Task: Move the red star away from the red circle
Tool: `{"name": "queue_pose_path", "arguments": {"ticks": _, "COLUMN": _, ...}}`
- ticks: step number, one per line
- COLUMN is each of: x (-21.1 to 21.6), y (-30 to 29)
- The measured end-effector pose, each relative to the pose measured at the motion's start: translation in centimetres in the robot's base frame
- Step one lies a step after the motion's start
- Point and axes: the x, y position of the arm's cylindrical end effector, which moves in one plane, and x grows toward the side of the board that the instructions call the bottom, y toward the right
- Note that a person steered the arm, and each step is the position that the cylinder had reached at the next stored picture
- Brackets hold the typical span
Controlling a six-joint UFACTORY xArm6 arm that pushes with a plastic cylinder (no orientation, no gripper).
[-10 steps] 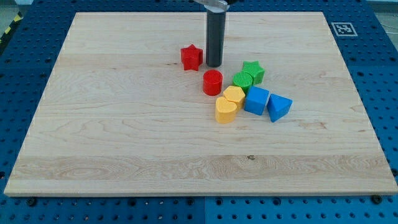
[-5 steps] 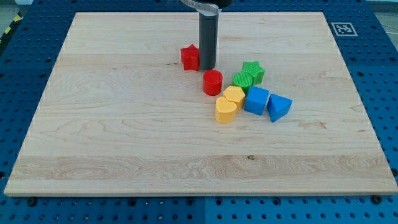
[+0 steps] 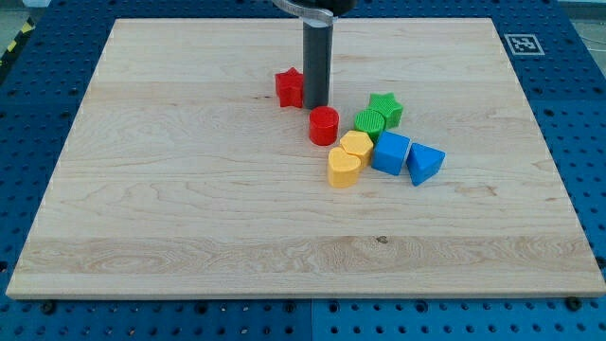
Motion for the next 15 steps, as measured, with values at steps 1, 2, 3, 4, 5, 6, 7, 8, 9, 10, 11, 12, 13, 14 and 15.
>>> {"name": "queue_pose_path", "arguments": {"ticks": 1, "x": -0.5, "y": -1.4}}
{"name": "queue_pose_path", "arguments": {"ticks": 2, "x": -1.4, "y": -2.7}}
{"name": "queue_pose_path", "arguments": {"ticks": 3, "x": -2.2, "y": -2.7}}
{"name": "queue_pose_path", "arguments": {"ticks": 4, "x": -2.4, "y": -2.7}}
{"name": "queue_pose_path", "arguments": {"ticks": 5, "x": -3.3, "y": -3.5}}
{"name": "queue_pose_path", "arguments": {"ticks": 6, "x": -4.2, "y": -5.6}}
{"name": "queue_pose_path", "arguments": {"ticks": 7, "x": -4.3, "y": -8.4}}
{"name": "queue_pose_path", "arguments": {"ticks": 8, "x": -4.3, "y": -9.9}}
{"name": "queue_pose_path", "arguments": {"ticks": 9, "x": -4.8, "y": -10.1}}
{"name": "queue_pose_path", "arguments": {"ticks": 10, "x": -5.5, "y": -10.6}}
{"name": "queue_pose_path", "arguments": {"ticks": 11, "x": -6.3, "y": -10.6}}
{"name": "queue_pose_path", "arguments": {"ticks": 12, "x": -6.9, "y": -10.6}}
{"name": "queue_pose_path", "arguments": {"ticks": 13, "x": -7.7, "y": -10.0}}
{"name": "queue_pose_path", "arguments": {"ticks": 14, "x": -8.6, "y": -9.1}}
{"name": "queue_pose_path", "arguments": {"ticks": 15, "x": -8.8, "y": -9.1}}
